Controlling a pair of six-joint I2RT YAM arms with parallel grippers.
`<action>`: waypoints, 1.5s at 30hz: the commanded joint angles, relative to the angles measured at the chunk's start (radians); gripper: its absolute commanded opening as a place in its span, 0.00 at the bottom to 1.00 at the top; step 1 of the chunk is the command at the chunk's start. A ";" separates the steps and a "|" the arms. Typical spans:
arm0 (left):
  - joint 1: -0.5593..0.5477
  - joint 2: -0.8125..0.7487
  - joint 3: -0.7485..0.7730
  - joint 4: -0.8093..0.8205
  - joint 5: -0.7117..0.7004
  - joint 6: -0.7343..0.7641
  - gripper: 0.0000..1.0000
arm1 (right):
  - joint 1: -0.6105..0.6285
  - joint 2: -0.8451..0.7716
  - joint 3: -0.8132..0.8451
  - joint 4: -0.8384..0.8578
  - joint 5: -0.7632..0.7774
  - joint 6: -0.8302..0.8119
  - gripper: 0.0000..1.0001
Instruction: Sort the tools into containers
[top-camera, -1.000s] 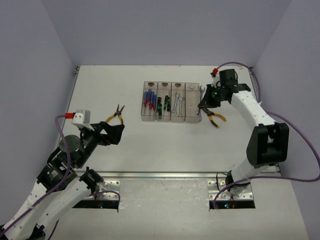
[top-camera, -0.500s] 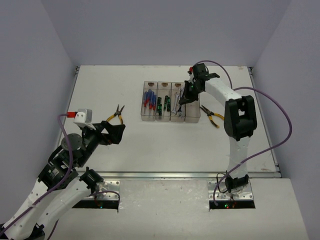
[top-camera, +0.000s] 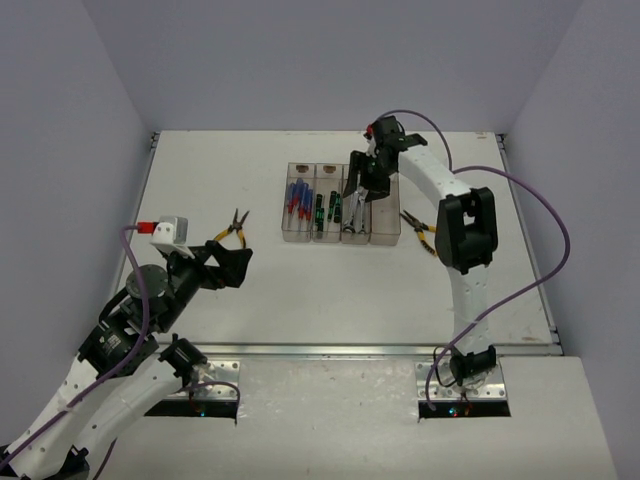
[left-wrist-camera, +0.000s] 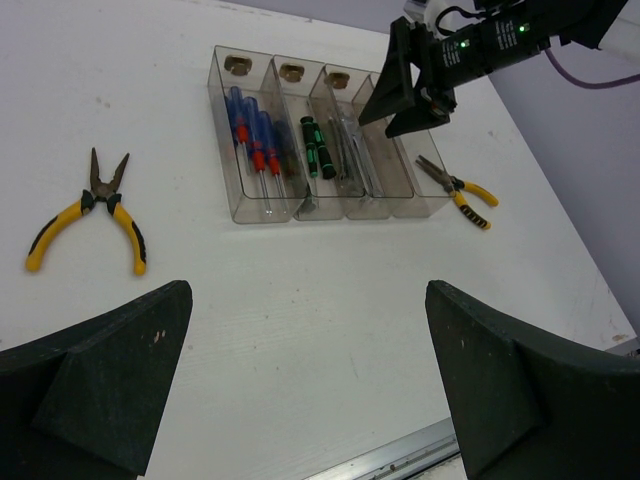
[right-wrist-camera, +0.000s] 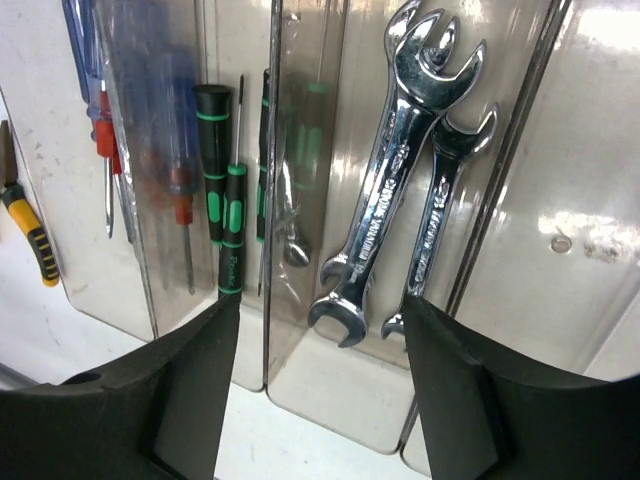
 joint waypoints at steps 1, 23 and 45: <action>-0.009 -0.003 0.001 0.045 0.006 0.008 1.00 | -0.003 -0.229 -0.061 -0.020 0.079 -0.112 0.67; -0.009 -0.014 0.000 0.043 -0.001 0.006 1.00 | -0.254 -0.361 -0.596 0.036 0.251 -0.352 0.46; -0.009 -0.009 -0.001 0.046 0.004 0.008 1.00 | -0.237 -0.364 -0.738 0.194 0.261 -0.212 0.00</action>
